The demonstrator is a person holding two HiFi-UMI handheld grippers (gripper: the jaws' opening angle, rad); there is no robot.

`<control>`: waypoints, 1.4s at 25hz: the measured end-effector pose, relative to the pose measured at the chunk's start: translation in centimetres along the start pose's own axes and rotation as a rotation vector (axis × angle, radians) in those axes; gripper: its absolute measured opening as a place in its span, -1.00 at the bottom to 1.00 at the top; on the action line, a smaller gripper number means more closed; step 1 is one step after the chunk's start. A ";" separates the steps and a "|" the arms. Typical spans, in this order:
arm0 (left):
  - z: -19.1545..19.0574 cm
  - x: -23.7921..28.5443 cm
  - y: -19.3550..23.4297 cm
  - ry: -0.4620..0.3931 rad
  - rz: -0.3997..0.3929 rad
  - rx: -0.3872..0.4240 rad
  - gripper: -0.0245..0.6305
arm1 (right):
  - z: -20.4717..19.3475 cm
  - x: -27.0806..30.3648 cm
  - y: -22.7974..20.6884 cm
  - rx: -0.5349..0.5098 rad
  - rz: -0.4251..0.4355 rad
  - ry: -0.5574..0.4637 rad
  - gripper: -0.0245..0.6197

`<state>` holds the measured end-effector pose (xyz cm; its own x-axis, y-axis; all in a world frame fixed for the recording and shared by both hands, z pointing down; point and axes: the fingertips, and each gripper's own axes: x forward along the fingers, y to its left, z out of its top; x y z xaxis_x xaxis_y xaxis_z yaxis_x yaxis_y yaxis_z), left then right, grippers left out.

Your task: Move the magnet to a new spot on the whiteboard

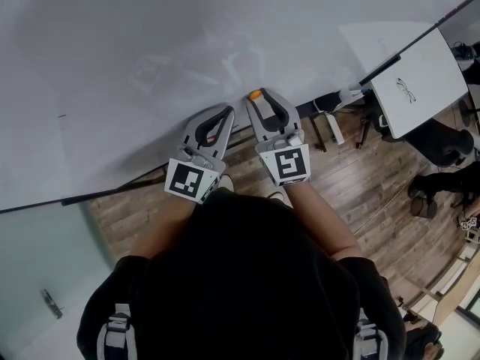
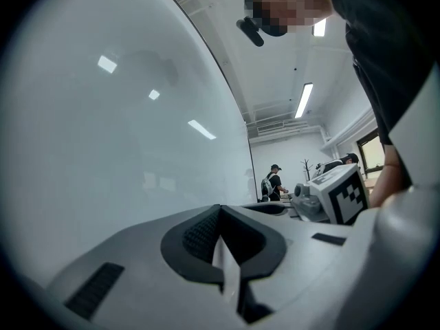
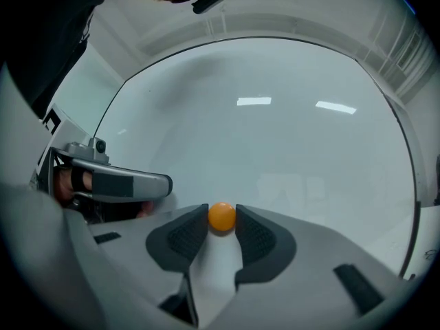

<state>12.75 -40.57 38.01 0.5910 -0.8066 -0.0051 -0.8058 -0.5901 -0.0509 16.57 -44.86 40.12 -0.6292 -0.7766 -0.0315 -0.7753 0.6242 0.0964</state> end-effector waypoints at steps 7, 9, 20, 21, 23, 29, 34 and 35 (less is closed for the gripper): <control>-0.6 0.0 0.2 0.024 -0.004 -0.015 -0.92 | -0.2 0.0 0.1 0.003 0.004 0.009 -0.54; -0.6 0.0 0.1 0.029 -0.005 -0.017 -0.92 | -0.2 0.0 0.1 0.010 0.007 0.014 -0.54; -0.2 -0.3 -0.5 0.043 -0.032 -0.020 -0.92 | 0.4 -2.6 -0.7 0.076 0.054 0.046 -0.59; -0.1 -0.2 -0.6 0.044 -0.036 -0.019 -0.92 | 0.7 -3.0 -0.7 0.077 0.065 0.044 -0.63; 0.0 -0.3 -1.0 0.042 -0.045 -0.014 -0.92 | 1.2 -4.0 -0.7 0.074 0.084 0.035 -0.73; 1.4 -0.9 -2.4 0.020 -0.067 -0.013 -0.92 | 3.6 -7.1 -1.7 0.092 0.050 0.015 -0.95; 3.4 -1.4 -3.7 -0.017 -0.095 -0.009 -0.92 | 6.0 -9.0 -1.5 0.073 0.078 -0.011 -0.96; 3.6 -1.5 -4.0 -0.021 -0.102 -0.011 -0.92 | 6.2 -9.3 -1.4 0.076 0.085 -0.016 -0.96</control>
<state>15.22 -36.91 34.64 0.6704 -0.7417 -0.0217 -0.7418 -0.6693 -0.0416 23.17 -38.00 34.07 -0.6929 -0.7198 -0.0419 -0.7209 0.6926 0.0241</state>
